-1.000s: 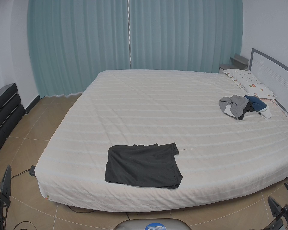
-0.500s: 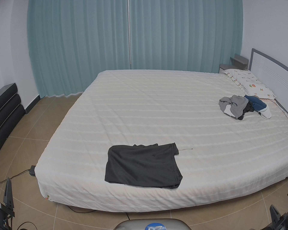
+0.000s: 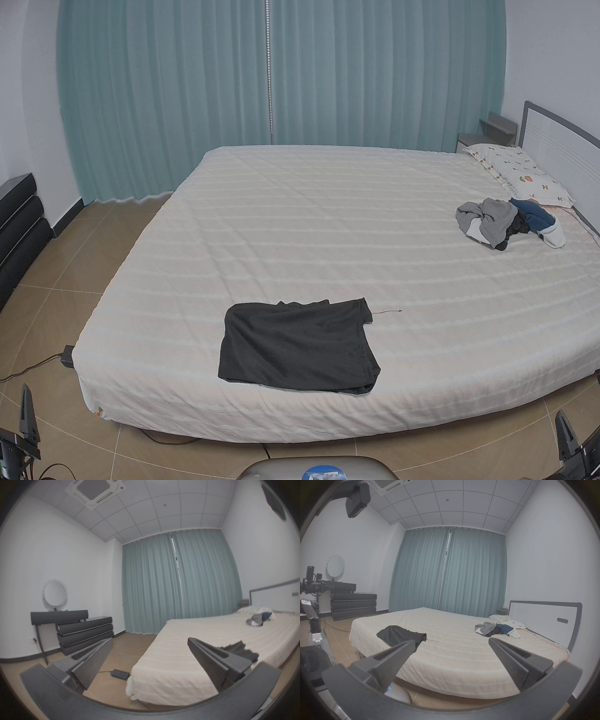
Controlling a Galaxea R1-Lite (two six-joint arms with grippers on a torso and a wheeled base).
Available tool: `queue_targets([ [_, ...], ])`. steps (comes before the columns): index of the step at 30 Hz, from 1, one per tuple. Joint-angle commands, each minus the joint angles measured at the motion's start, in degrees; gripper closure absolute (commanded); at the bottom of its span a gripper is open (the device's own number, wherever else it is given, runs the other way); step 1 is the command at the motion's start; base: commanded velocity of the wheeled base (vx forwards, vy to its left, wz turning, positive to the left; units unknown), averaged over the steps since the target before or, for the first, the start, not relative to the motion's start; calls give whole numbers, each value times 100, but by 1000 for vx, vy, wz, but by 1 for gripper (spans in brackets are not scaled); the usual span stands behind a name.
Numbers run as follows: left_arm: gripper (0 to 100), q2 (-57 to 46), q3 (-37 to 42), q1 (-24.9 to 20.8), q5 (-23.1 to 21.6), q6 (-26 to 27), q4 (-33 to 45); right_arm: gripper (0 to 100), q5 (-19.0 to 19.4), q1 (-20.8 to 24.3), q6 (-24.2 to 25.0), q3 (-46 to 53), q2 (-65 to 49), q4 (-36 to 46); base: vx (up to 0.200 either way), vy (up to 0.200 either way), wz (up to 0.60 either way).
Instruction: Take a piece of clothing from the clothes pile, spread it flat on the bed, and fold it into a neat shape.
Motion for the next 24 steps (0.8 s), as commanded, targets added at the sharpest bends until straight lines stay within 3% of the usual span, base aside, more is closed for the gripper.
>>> queue_targets([
  [1, 0, -291, 212, 228, -348, 65, 379, 0, 24, -13, 36, 295, -68, -153, 0, 0, 0],
  [2, 0, -291, 212, 228, -472, 56, 458, 0, 24, -13, 54, 295, -68, -153, 0, 0, 0],
  [4, 0, -291, 212, 228, -1201, -111, 581, 0, 15, -13, 124, 295, -68, -170, 0, 0, 0],
  [12, 0, -291, 212, 228, -2335, -269, 774, 0, 15, -13, 326, 312, -68, -118, 0, 0, 0],
  [14, 0, -291, 203, 228, -2519, -313, 950, 0, 15, -13, 335, 312, -68, -126, 0, 0, 0],
  [24, 0, -291, 212, 228, -2484, -463, 941, 0, -11, -13, 405, 295, -68, -38, 0, 0, 0],
])
